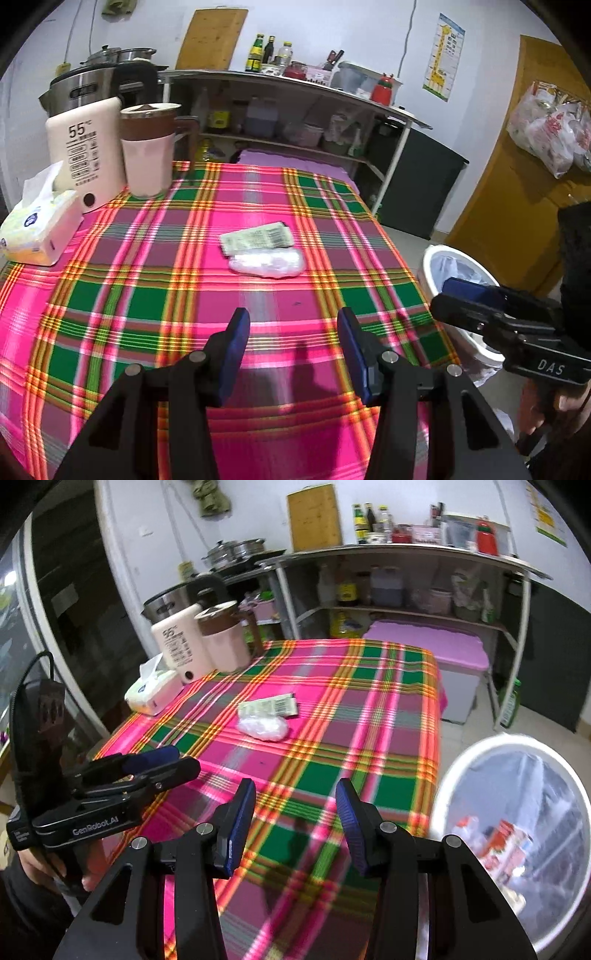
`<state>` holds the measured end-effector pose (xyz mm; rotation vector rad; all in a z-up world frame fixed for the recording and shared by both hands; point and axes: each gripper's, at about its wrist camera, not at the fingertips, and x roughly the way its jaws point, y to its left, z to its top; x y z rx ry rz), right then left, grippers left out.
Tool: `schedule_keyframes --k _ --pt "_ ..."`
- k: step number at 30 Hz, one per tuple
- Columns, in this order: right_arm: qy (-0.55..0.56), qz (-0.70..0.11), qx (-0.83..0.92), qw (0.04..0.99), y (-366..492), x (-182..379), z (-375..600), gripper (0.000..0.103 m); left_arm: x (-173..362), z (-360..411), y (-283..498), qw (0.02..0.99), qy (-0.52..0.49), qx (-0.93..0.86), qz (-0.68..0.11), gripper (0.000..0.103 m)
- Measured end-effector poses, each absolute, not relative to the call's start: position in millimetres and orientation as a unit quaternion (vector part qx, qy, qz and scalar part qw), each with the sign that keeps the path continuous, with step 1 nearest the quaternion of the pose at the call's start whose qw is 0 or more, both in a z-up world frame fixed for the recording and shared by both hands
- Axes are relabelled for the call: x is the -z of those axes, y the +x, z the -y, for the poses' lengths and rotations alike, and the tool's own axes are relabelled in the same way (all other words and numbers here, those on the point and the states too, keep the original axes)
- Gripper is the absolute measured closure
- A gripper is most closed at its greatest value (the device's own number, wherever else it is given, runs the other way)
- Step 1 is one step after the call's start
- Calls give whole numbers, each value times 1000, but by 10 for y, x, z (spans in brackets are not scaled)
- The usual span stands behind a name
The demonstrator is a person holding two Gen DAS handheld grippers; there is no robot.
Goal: Collect trash
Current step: 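Move both tools back toward the clear plastic bag and paper strip, then grasp the clear plastic bag with the right tool while the left tool grasps the white paper strip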
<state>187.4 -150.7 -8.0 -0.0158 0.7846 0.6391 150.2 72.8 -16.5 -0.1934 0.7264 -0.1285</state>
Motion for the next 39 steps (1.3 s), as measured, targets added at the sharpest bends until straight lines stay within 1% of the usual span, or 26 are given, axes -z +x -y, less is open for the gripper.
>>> schedule_keyframes --k 6,12,23,30,31,32,33,39 --pt "-39 -375 -344 860 2092 161 1140 57 196 -915 1528 928 -100 52 -354 52" --pt "-92 -374 -365 848 2370 315 765 57 225 -1089 1558 928 -108 44 -353 52" --pt "-144 -375 -391 828 2828 491 378 57 219 -1344 1614 929 -121 36 -347 52" --pt "-163 -411 -418 793 2922 662 221 57 233 -1428 1675 928 -123 32 -350 52" --pt "-163 -412 -423 790 2892 673 215 58 231 -1432 1689 928 -123 33 -350 52" --pt "-164 -411 -422 791 2858 678 211 72 232 -1435 1697 928 -122 33 -351 52" --pt "-165 -411 -421 792 2837 682 207 75 230 -1437 1713 928 -120 33 -351 52" --pt "-157 -403 -408 804 2657 629 292 76 194 -1367 1818 929 -103 41 -354 51"
